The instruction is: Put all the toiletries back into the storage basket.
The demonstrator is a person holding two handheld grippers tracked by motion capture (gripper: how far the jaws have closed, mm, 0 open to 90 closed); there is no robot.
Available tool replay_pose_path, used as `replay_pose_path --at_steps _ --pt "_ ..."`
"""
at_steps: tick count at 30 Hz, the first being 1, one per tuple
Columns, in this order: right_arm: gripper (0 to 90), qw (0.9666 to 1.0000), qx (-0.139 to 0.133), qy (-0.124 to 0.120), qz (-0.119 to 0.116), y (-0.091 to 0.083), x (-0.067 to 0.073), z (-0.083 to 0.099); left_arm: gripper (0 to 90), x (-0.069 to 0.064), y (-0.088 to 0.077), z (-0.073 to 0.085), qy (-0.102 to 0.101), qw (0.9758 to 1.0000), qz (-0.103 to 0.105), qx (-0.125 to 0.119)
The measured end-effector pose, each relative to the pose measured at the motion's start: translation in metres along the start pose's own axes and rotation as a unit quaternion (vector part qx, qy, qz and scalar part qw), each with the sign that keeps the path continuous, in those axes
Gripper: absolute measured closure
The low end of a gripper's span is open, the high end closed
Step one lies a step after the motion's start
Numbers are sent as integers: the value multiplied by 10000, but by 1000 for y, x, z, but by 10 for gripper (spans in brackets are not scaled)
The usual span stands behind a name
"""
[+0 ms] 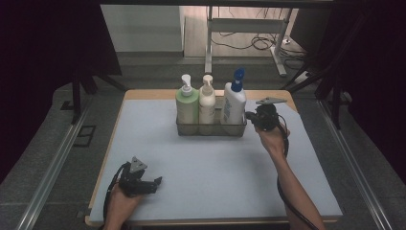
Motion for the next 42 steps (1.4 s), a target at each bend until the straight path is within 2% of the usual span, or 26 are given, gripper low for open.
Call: replay_pose_path --at_steps 6,15,24,34,42 --pt "893 9998 98 18 149 13 -4 -5 130 0 0 0 -1 10000 0 -1" --pt "894 9996 250 55 84 28 -3 -3 130 0 0 0 1 10000 2 6" --pt "894 9994 325 124 21 31 -1 1 130 0 0 0 -2 10000 0 -1" --pt "892 9993 372 62 -83 36 11 1 130 0 0 0 2 10000 0 7" --pt "885 9989 459 60 -114 40 13 4 130 0 0 0 -1 10000 -1 1"
Point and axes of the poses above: each handheld gripper's, and its own axes: y roughly forward along the jaws, z roughly out of its underside, x roughly to its left, the point moved 7 cm from there along y, roughly forward along the jaws, and after that the axes turned 6 degrees about -y, right-handed, at the moved point
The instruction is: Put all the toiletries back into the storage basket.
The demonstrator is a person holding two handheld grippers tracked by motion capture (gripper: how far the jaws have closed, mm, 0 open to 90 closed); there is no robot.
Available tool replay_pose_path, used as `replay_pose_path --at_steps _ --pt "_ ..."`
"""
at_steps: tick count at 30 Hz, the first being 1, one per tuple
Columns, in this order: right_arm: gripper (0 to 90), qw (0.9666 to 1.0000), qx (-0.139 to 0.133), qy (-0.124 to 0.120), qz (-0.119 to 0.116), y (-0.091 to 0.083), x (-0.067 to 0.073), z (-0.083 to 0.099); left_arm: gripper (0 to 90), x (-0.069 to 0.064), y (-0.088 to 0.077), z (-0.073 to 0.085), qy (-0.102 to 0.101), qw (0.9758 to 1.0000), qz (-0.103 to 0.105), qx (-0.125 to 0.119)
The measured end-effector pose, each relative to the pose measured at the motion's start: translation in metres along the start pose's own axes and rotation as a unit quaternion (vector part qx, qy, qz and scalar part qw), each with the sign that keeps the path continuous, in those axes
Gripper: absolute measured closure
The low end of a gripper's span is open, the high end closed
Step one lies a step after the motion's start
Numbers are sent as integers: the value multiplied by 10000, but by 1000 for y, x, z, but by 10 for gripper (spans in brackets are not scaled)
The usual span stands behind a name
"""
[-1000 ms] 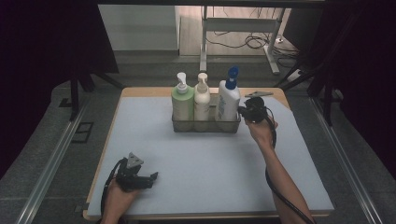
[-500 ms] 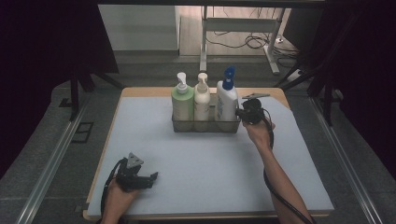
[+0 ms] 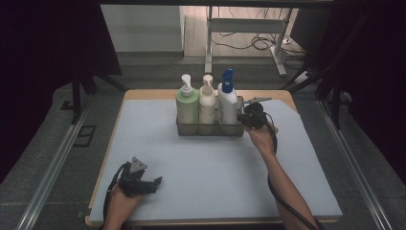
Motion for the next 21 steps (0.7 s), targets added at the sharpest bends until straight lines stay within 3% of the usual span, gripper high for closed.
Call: replay_pose_path --at_steps 21 --pt "886 9999 146 -58 -24 3 4 7 129 0 0 0 0 10000 2 -1"
Point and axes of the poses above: each handheld gripper's, and its own axes: y roughly forward along the jaws, z roughly out of its underside, x roughly to its left, the point moved 7 cm from there along y, roughly forward along the jaws, and after that the axes turned 6 degrees about -y, right-handed, at the moved point
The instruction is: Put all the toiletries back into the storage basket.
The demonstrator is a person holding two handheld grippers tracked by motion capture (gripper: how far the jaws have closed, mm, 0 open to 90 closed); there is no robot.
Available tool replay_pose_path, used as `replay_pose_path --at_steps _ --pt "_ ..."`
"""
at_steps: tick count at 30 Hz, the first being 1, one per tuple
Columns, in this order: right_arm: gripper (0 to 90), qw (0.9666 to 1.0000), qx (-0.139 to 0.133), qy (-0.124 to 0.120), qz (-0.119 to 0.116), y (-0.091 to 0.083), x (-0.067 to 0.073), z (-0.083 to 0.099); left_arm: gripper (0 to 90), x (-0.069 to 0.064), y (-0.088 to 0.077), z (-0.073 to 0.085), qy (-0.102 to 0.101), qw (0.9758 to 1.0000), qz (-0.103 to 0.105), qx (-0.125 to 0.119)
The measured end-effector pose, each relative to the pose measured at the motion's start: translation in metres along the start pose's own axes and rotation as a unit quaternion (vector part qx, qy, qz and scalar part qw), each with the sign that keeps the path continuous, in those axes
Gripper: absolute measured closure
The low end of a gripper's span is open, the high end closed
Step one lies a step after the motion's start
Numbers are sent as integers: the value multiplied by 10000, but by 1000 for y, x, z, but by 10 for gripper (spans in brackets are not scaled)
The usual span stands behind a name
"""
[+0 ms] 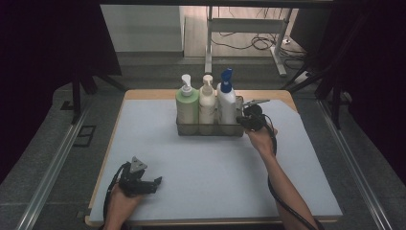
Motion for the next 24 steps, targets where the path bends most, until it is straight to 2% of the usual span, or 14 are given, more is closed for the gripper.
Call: replay_pose_path --at_steps 15,24 --pt "882 9999 44 -60 -88 2 8 -1 129 0 0 0 0 10000 0 0" --pt "880 9997 -10 -135 -224 2 17 -7 129 0 0 0 3 10000 -1 1"
Point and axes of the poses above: each handheld gripper's, and its own axes: y roughly forward along the jaws, z roughly out of its underside, x roughly to its left, the point moved 7 cm from there along y, roughly forward along the jaws, and after that the axes turned 6 degrees about -y, right-handed, at the moved point
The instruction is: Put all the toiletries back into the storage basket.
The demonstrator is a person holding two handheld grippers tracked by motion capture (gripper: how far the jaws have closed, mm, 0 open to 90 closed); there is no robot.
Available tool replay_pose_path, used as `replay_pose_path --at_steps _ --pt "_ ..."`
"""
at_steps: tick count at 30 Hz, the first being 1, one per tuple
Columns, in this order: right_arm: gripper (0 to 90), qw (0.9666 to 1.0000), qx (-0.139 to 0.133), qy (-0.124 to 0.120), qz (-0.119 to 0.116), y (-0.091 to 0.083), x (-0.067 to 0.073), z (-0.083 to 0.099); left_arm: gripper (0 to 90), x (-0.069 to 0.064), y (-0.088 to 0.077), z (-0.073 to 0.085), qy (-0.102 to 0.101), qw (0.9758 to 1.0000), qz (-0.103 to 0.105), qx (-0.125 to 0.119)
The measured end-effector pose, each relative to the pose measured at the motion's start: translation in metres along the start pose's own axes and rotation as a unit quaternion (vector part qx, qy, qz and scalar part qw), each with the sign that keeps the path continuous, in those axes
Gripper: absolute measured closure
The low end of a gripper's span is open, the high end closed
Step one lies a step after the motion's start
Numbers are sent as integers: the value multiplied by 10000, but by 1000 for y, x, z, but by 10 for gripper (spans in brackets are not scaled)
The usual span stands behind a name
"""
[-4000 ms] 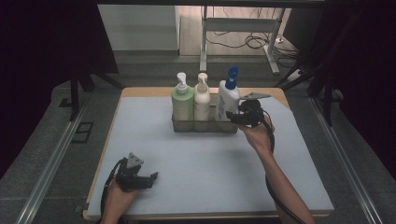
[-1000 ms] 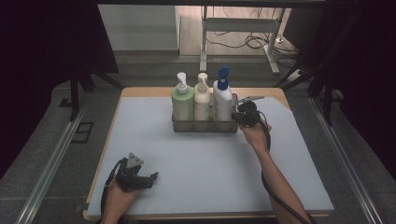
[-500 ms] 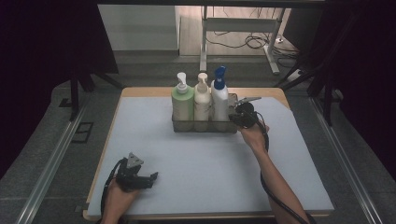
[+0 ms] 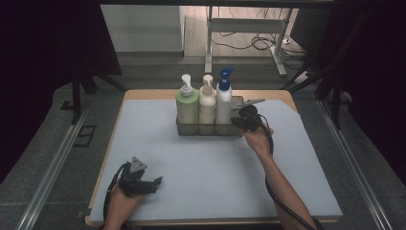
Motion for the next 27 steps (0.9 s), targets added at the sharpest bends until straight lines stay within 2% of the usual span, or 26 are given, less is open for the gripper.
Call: replay_pose_path --at_steps 5,8,13,20,27 --pt "877 9999 -20 -34 -115 1 7 -4 129 0 0 0 -1 10000 1 -1" --pt "862 9999 3 -115 -44 1 7 -5 130 0 0 0 -1 10000 -2 -1" --pt "849 10000 41 5 58 3 -1 -5 130 0 0 0 -1 10000 1 -1" --pt "880 9996 -40 172 210 9 -12 -19 130 0 0 0 -1 10000 1 -1" --pt "894 9994 24 274 193 17 -13 -23 130 0 0 0 -3 10000 4 -1"
Point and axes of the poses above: each handheld gripper's, and its own axes: y roughly forward along the jaws, z roughly out of its underside, x roughly to its left, the point moved 7 cm from there along y, roughly forward along the jaws, and after that the axes turned 6 degrees about -y, right-handed, at the moved point
